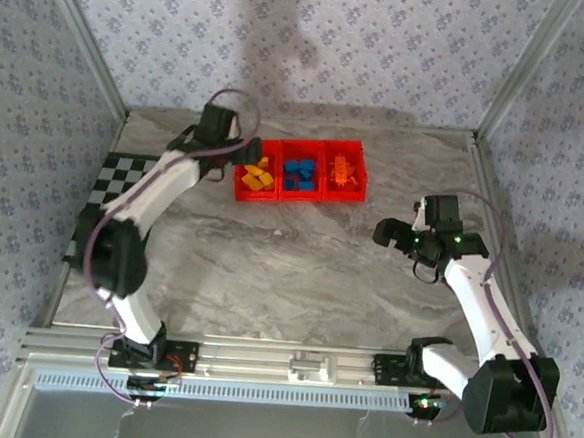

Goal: Sort the legos into containers by color
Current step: Reset both arms

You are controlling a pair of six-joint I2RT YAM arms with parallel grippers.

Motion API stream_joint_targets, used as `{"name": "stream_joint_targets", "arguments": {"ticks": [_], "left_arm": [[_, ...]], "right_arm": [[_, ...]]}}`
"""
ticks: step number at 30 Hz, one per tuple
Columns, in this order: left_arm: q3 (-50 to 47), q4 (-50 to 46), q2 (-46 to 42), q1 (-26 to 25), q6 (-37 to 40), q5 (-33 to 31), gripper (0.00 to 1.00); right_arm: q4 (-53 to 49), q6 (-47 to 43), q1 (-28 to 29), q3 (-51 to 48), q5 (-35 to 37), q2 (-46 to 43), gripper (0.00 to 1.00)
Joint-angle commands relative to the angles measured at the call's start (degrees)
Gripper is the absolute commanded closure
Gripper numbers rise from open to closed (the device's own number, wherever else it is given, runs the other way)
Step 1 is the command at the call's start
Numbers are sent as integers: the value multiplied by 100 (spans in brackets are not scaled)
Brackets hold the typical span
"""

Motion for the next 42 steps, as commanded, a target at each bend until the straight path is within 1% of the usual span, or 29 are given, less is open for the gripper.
{"name": "stream_joint_targets", "arguments": {"ticks": [1,3,5,8,9,10,11,12,14,15,17,19,20,21,22,24,26,27,28,29,30,32,34,36,37,38,39,41,42], "left_arm": [[-1840,1970,-1308,114,309,156,0],[-2907,2822,-2021,229,286,148,0],[-3699,3245,-2575,285,367,-194,0],[-4758,3844,-3341,295,985,-509,0],[-5088,3980,-3633,293,1145,-744,0],[-5397,4103,-3926,315,1310,-935,0],[-5654,4202,-4178,342,1457,-1027,0],[-5936,4323,-4441,357,1574,-1211,0],[-6353,4649,-4764,417,1449,-1772,0],[-6533,4799,-4858,532,1361,-1886,0],[-6754,4888,-4891,892,1138,-1862,0],[-6942,5133,-4743,1225,971,-1824,0],[-6997,5269,-4634,1354,912,-1765,0],[-7011,5407,-4482,1499,875,-1638,0],[-7000,5591,-4299,1595,864,-1530,0],[-6910,5911,-3839,1716,919,-1413,0],[-6735,6168,-3301,1776,1029,-1325,0],[-6635,6349,-2944,1781,1128,-1231,0],[-6531,6536,-2578,1786,1234,-1107,0],[-6416,6652,-2257,1789,1337,-1031,0],[-6254,6784,-1904,1782,1441,-1076,0],[-5953,6518,-1649,1809,1627,-989,0],[-5902,6980,-1032,1942,1561,-790,0],[-5973,8161,-235,1968,1700,-692,0],[-5798,7307,-534,1994,1675,-414,0],[-5611,6809,-572,2065,1683,-118,0],[-5648,7328,-358,2085,1711,-60,0],[-5503,6674,-542,2147,1653,37,0],[-5617,7114,-430,2144,1676,54,0]], "right_arm": [[675,-119,-75,-149,382,-48,0],[1326,-116,-56,-341,806,-85,0],[2143,-349,-42,-693,1087,-139,0],[3946,-889,108,-1606,1642,-428,0],[4600,-1164,155,-1923,1861,-518,0],[5104,-1410,165,-2192,2090,-565,0],[5333,-1542,143,-2302,2298,-558,0],[5469,-1606,99,-2361,2559,-511,0],[5916,-1721,12,-2512,2834,-239,0],[6310,-1834,-78,-2636,2862,-14,0],[6912,-1829,-261,-2757,2813,533,0],[7679,-1793,-445,-2852,2752,1270,0],[7991,-2072,-476,-2794,2863,1491,0],[7757,-1999,-467,-2666,2704,1525,0],[7927,-2014,-471,-2656,2571,1661,0],[8712,-2205,-453,-2758,2422,2213,0],[9858,-2459,-376,-2987,2348,2846,0],[9806,-2536,-271,-2996,2462,2818,0],[9279,-2494,-249,-2875,2469,2626,0],[9018,-2258,-282,-2826,2268,2617,0],[9256,-2489,-312,-2808,2228,2706,0],[9096,-2428,-360,-2748,2183,2691,0],[9023,-2375,-466,-2718,1947,2683,0],[9029,-2365,-506,-2720,1914,2683,0],[9019,-2352,-522,-2714,1895,2683,0],[9025,-2347,-532,-2713,1879,2679,0],[9023,-2347,-540,-2708,1885,2683,0],[9018,-2347,-539,-2701,1942,2675,0],[9018,-2338,-532,-2700,2038,2675,0]]}}
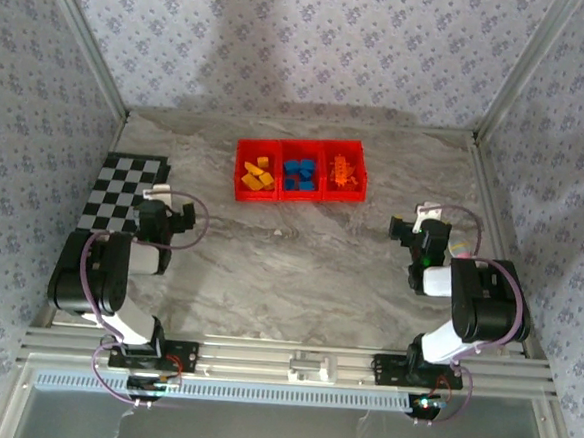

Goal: Sort the legos into containers by color
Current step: Reset both arms

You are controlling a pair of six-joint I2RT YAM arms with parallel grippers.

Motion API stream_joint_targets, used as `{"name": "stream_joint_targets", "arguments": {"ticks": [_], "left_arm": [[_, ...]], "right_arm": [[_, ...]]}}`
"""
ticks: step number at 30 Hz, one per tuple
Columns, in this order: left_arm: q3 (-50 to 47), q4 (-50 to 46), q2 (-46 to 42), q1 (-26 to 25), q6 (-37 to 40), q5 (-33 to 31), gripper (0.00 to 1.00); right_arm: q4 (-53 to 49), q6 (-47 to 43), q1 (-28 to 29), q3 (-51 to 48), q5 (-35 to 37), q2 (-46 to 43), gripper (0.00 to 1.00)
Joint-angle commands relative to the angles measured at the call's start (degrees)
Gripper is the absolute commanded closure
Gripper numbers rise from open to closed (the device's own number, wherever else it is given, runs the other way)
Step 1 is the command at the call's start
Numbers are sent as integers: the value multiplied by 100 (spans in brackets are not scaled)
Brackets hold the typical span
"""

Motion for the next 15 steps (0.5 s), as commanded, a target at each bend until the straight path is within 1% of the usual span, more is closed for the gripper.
{"name": "stream_joint_targets", "arguments": {"ticks": [1,2,3,5,15], "left_arm": [[140,197,-61,47,56,389,0],[216,-71,-116,47,29,328,0],[188,97,-59,25,48,280,0],[223,-39,-95,-9,76,229,0],[206,30,-84,-56,103,173,0]], "right_arm": [[117,-5,6,132,189,-34,0],[63,7,26,160,293,-34,0],[31,12,28,167,241,-29,0],[-9,34,-20,190,140,-25,0],[-20,42,-34,186,120,-25,0]]}}
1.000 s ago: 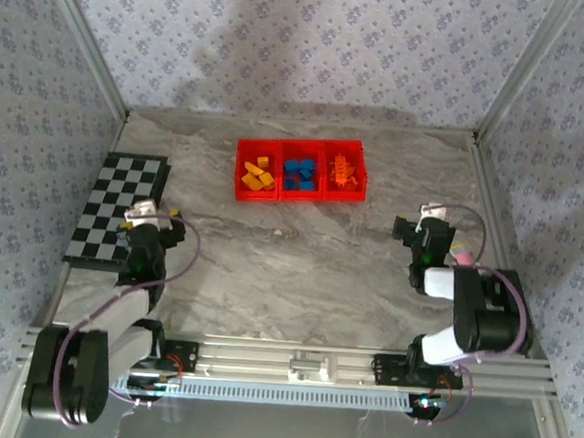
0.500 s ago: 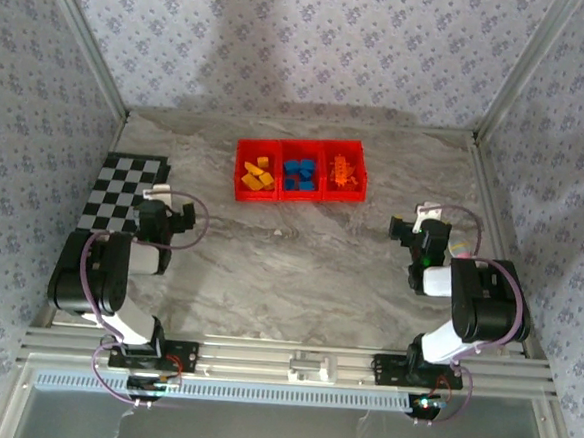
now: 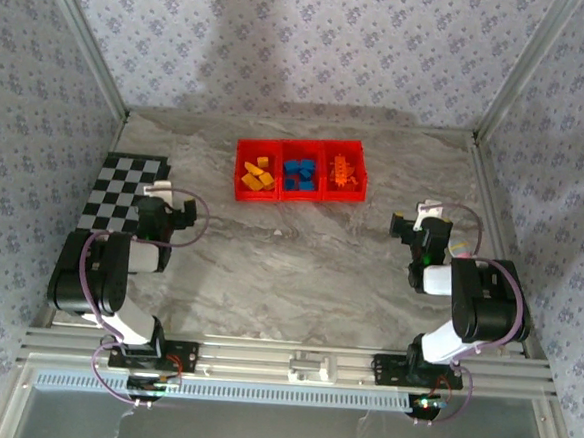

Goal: Sort the legos into containers by color
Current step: Reset both arms

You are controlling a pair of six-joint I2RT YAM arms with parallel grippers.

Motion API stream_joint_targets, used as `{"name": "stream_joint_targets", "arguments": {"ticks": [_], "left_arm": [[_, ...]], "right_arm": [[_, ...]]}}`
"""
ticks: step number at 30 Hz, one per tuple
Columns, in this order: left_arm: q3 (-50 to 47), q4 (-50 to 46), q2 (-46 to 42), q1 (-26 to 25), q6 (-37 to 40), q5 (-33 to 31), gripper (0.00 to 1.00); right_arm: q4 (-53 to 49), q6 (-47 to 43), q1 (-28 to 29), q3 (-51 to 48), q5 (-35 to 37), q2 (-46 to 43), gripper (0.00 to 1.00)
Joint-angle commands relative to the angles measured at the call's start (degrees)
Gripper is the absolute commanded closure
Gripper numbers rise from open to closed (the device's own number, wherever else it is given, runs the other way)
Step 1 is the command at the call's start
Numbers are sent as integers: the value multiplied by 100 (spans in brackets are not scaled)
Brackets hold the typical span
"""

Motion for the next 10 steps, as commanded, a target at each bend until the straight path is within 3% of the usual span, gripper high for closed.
{"name": "stream_joint_targets", "arguments": {"ticks": [1,10], "left_arm": [[125,28,-72,-38,76,54,0],[125,28,-72,-33,74,41,0]], "right_arm": [[-18,40,-32,108,39,-24,0],[12,0,-34,78,-8,-48,0]]}}
